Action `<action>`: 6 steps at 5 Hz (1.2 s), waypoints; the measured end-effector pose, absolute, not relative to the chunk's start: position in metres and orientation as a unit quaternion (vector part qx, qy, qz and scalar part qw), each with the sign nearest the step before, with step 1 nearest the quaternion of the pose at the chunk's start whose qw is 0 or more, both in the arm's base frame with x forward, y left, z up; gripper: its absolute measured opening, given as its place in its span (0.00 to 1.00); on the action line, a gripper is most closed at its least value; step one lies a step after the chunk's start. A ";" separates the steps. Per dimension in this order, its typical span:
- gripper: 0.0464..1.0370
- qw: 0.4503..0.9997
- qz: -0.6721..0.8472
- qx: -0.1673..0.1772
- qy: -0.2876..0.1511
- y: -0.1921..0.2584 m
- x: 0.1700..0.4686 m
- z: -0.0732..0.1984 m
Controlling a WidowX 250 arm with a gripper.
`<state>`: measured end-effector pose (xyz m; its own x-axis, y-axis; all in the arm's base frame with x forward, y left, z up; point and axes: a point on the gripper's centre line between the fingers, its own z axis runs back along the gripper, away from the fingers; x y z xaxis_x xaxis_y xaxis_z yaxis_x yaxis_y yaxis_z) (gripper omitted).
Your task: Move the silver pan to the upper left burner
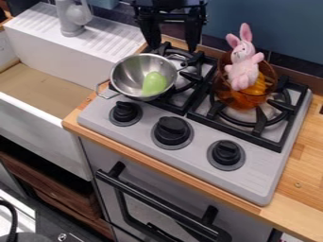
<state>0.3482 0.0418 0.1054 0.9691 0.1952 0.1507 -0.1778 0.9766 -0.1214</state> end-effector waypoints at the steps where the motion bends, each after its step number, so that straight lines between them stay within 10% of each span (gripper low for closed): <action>1: 0.96 0.993 0.090 -0.055 -0.059 0.041 0.345 0.093; 6: 0.96 0.961 -0.262 -0.019 -0.082 0.061 0.298 0.090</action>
<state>0.2977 0.0613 0.0902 0.8488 -0.5013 0.1681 0.5077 0.8615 0.0056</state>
